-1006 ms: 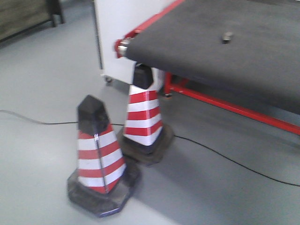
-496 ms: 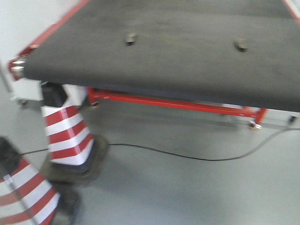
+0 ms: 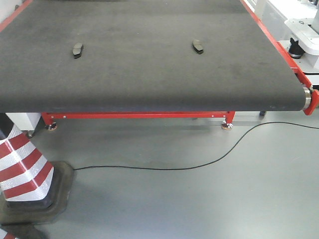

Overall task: Move and align brake pads A on conveyor
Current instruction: 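Turn the base and stop over the black conveyor belt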

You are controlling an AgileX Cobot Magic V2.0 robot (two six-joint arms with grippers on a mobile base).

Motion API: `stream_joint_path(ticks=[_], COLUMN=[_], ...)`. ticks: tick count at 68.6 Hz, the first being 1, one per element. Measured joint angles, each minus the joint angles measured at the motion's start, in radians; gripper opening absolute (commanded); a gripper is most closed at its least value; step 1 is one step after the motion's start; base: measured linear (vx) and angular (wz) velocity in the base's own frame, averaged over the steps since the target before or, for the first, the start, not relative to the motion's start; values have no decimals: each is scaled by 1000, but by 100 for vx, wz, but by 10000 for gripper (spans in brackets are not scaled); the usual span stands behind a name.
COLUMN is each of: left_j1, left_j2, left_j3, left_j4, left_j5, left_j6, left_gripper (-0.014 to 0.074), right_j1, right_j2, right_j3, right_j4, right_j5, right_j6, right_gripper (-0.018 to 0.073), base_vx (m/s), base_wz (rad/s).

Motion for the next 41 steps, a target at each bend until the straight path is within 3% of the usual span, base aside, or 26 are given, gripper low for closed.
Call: stream_joint_path(ticks=[41], left_j1=[0], left_j2=[0], left_j3=[0], left_j4=[0], left_j5=[0], left_j6=[0], left_gripper=[-6], right_j1=[0], right_j2=[0], right_j3=[0], right_j4=[0], right_j5=[0], right_j6=[0], right_gripper=[-2], base_vx=[23], base_wz=[4])
